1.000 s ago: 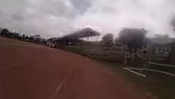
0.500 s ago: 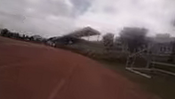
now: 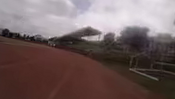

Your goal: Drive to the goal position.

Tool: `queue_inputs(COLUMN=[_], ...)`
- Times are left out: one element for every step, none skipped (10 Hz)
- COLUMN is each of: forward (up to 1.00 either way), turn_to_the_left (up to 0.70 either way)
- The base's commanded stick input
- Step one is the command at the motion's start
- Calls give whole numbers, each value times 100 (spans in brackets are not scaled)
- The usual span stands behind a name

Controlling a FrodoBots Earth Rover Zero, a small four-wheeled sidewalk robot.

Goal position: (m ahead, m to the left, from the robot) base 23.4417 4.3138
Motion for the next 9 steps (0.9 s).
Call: queue_inputs(forward=[85,85,85,85,85,85,85,85,85], turn_to_the_left=[0,0,0,0,0,0,0,0,0])
